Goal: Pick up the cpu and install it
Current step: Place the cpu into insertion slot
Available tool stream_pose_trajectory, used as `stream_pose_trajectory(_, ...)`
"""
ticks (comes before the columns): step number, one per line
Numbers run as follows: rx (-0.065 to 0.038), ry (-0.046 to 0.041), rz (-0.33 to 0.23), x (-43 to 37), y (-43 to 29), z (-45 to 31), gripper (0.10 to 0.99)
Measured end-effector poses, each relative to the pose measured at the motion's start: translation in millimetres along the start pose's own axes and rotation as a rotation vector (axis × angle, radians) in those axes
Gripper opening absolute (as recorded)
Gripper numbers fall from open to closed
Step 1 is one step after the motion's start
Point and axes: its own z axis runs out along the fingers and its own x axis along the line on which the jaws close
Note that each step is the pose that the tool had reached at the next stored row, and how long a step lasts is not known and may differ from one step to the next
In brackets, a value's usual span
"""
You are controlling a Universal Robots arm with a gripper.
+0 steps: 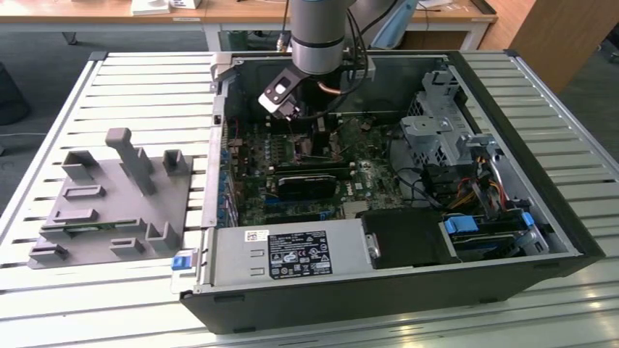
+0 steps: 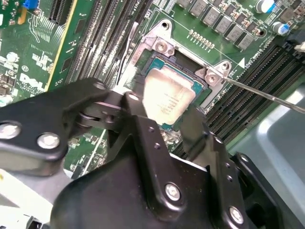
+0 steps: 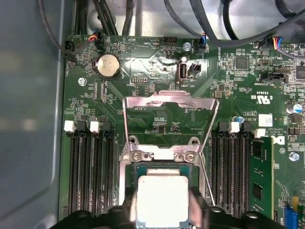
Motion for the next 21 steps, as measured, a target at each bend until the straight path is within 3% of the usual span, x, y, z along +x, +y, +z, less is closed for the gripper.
stream_pose_trajectory(2,0.0,-0.0001,0.0,0.0,0.0,-1.2,0.475)
stream_pose_trajectory(3,0.0,-0.0001,0.0,-0.1,0.1,-2.1,0.475)
stream_pose_trajectory(8,0.0,-0.0001,0.0,-0.1,0.3,-5.9,0.243)
stream_pose_trajectory(9,0.0,0.0,0.0,-0.1,0.3,-6.2,0.243)
stream_pose_trajectory(12,0.0,-0.0001,0.0,-0.2,0.4,-7.1,0.125)
stream_pose_trajectory(21,0.0,0.0,0.0,-0.2,0.5,-11.3,0.106)
